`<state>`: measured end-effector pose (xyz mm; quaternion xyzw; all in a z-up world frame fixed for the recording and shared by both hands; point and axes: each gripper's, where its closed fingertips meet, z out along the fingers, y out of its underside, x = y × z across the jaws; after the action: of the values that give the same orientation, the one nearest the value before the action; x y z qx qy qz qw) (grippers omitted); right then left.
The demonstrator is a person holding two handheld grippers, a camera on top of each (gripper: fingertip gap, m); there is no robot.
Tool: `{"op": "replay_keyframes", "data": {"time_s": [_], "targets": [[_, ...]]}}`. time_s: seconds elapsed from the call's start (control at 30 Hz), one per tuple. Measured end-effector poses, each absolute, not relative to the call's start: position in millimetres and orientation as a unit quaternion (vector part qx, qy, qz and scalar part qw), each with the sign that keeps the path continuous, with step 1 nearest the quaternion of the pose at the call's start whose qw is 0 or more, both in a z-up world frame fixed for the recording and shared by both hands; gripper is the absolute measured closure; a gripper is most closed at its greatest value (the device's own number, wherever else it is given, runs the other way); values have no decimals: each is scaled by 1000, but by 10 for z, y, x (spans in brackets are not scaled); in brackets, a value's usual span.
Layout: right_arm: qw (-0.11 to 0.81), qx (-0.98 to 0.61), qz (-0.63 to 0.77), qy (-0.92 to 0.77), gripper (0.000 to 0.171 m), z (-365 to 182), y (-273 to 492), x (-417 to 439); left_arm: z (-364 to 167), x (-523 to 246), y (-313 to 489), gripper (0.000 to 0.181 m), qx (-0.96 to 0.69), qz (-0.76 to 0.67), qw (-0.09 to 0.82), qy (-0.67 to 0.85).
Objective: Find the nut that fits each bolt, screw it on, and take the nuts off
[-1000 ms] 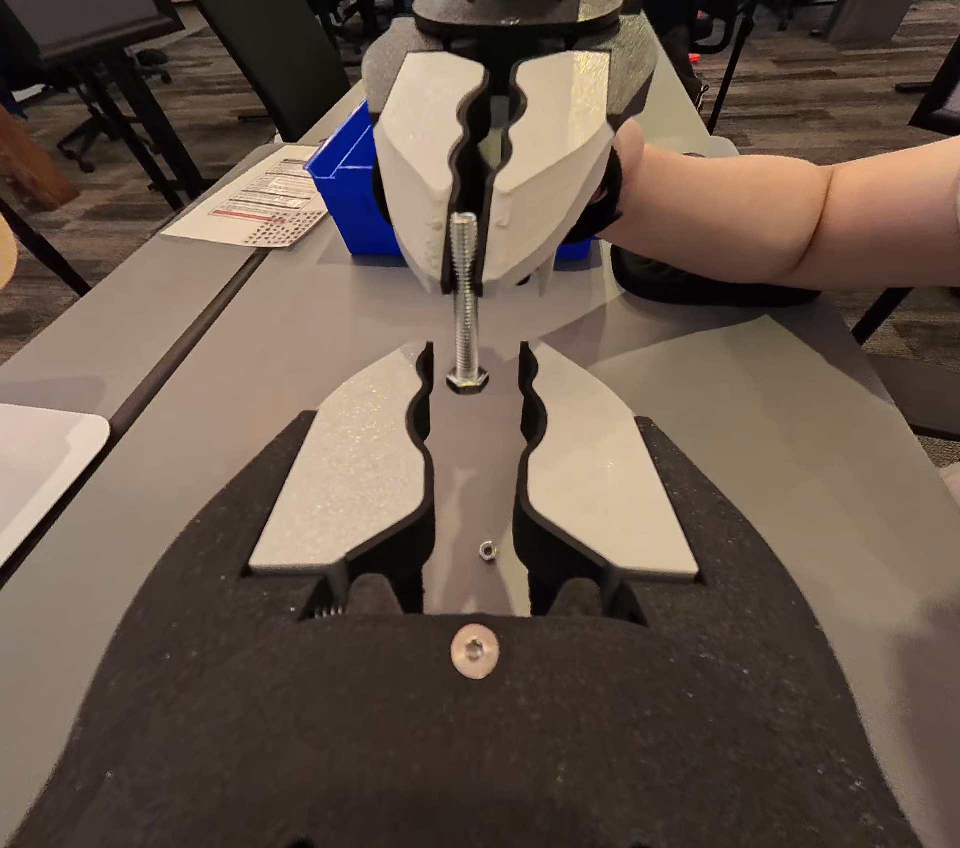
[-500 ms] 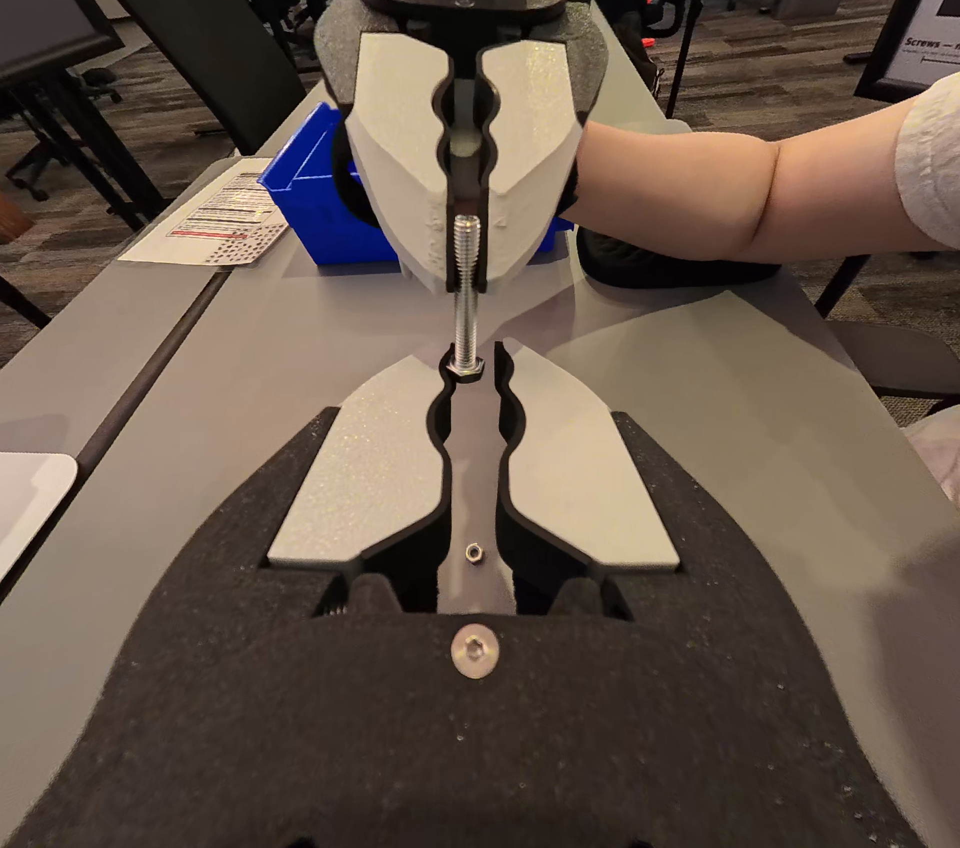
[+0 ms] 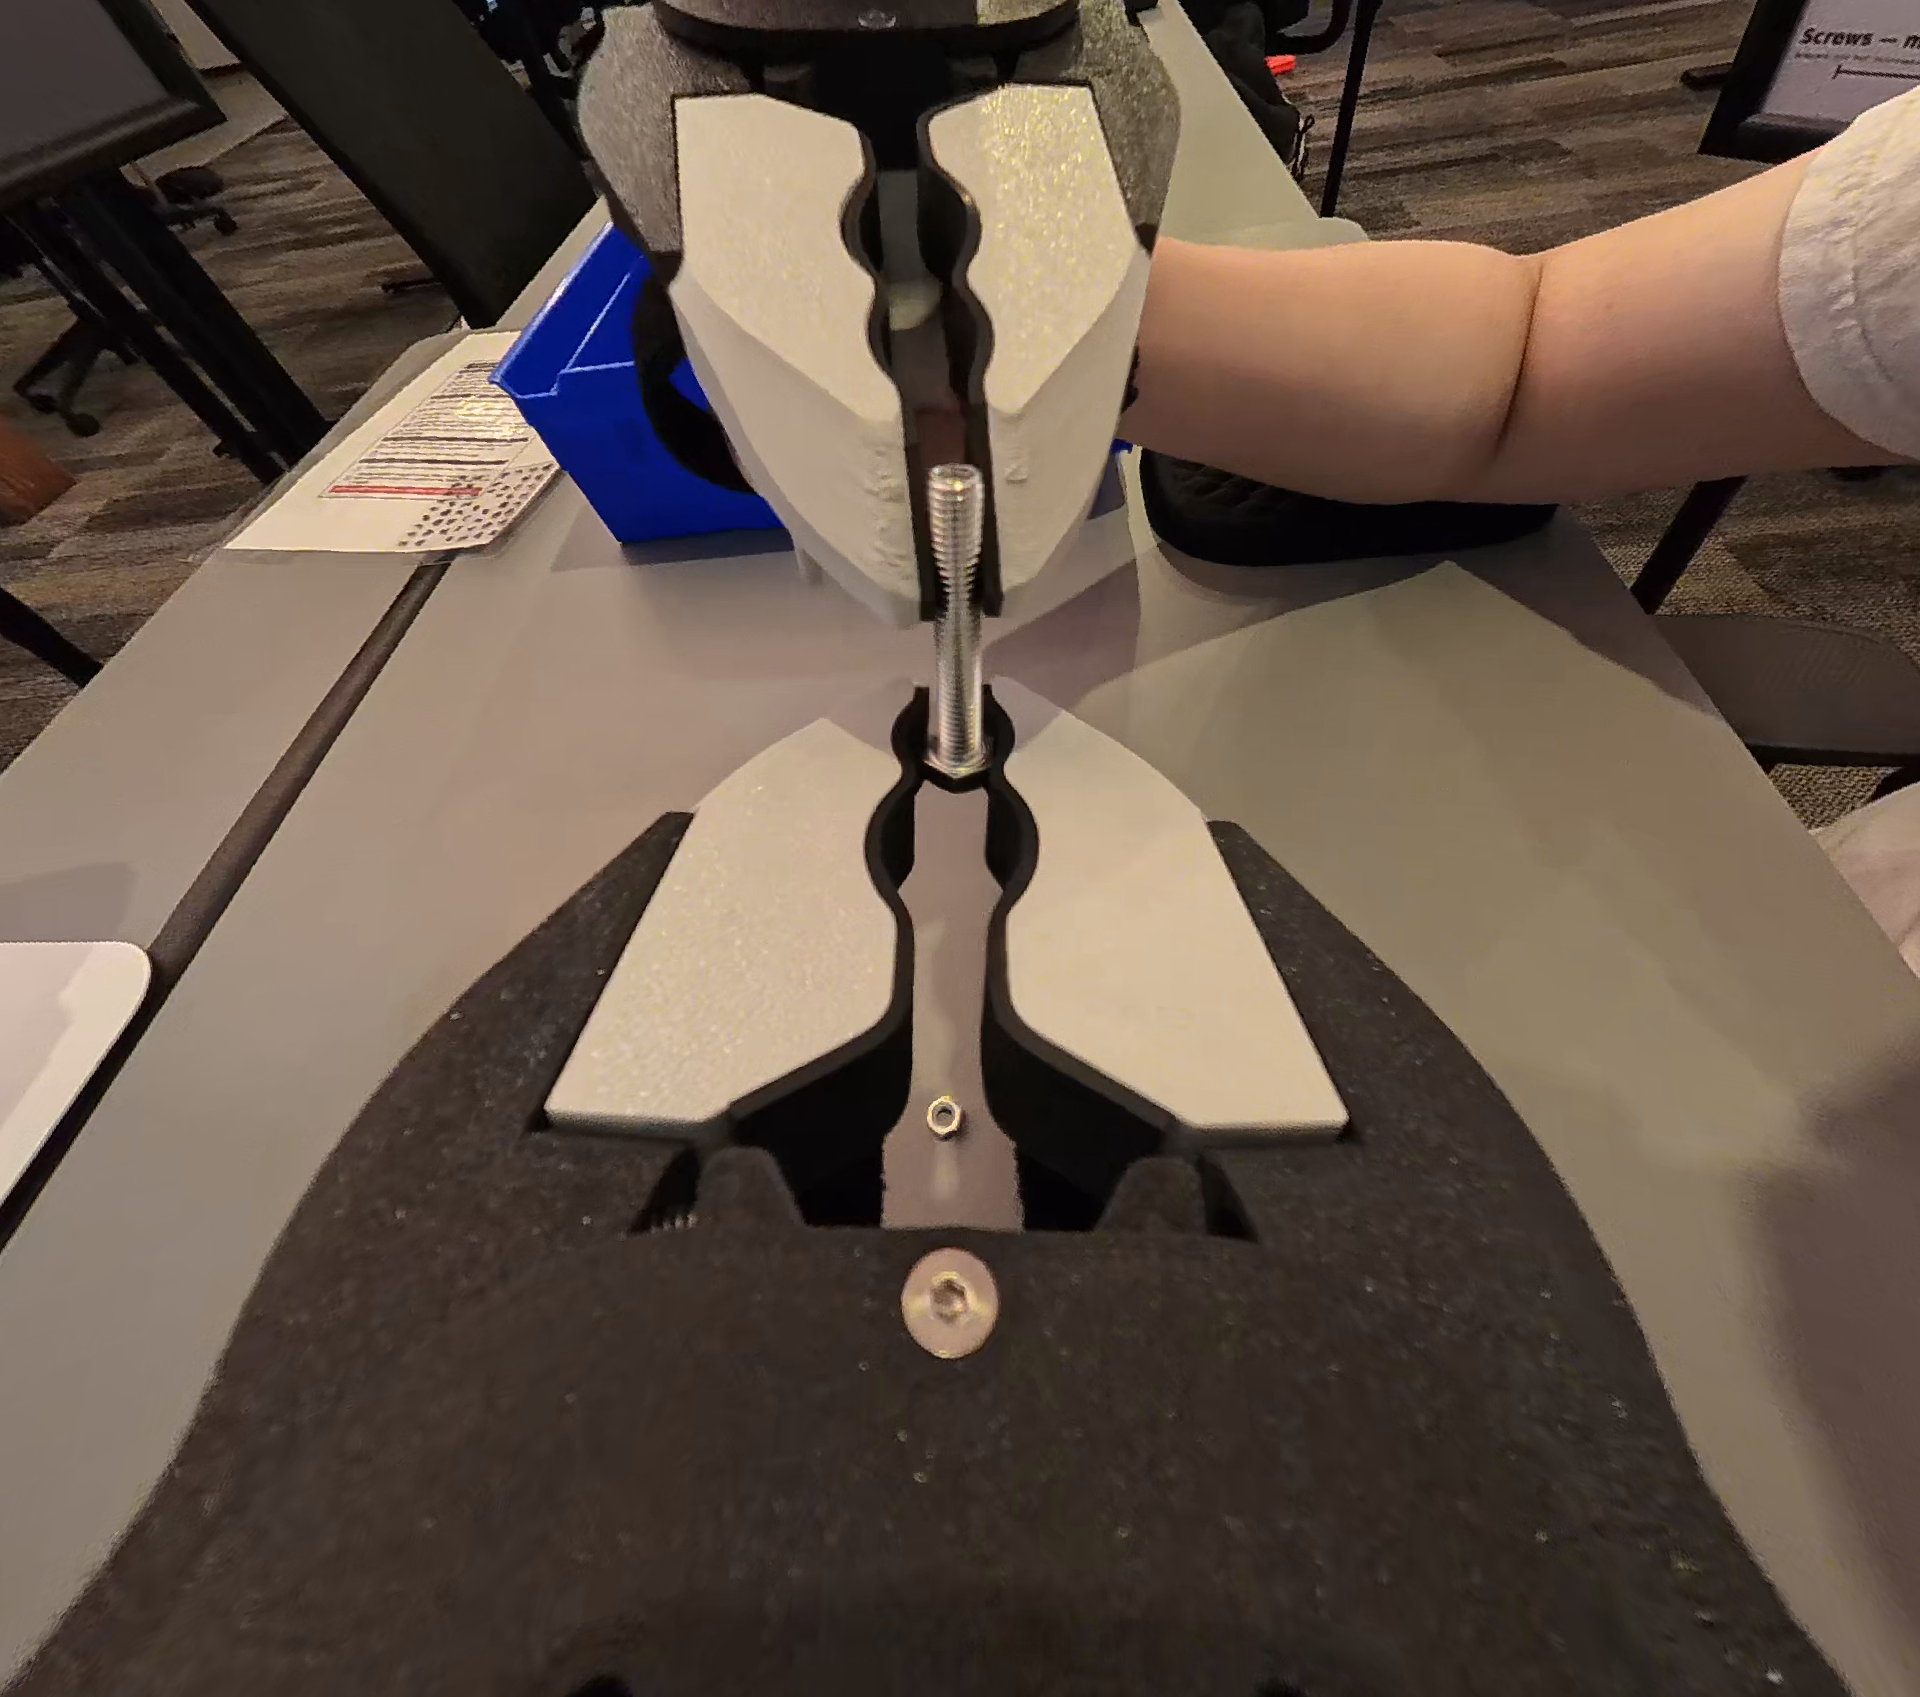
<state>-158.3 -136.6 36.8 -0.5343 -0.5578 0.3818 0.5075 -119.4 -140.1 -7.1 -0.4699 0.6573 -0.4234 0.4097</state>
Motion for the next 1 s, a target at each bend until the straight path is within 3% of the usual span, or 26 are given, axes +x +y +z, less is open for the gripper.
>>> {"op": "replay_keyframes", "data": {"time_s": [0.67, 0.87, 1.0], "targets": [[513, -537, 383, -549, 166, 366, -1315, -1528, -74, -1182, -1331, 178, -483, -407, 423, 650], [515, -544, 378, -544, 152, 384, -1293, -1508, -61, -1214, -1216, 178, -496, -397, 431, 641], [505, -568, 345, -551, 152, 267, -1204, -1405, 37, -1361, -917, 178, -524, -367, 456, 619]]}}
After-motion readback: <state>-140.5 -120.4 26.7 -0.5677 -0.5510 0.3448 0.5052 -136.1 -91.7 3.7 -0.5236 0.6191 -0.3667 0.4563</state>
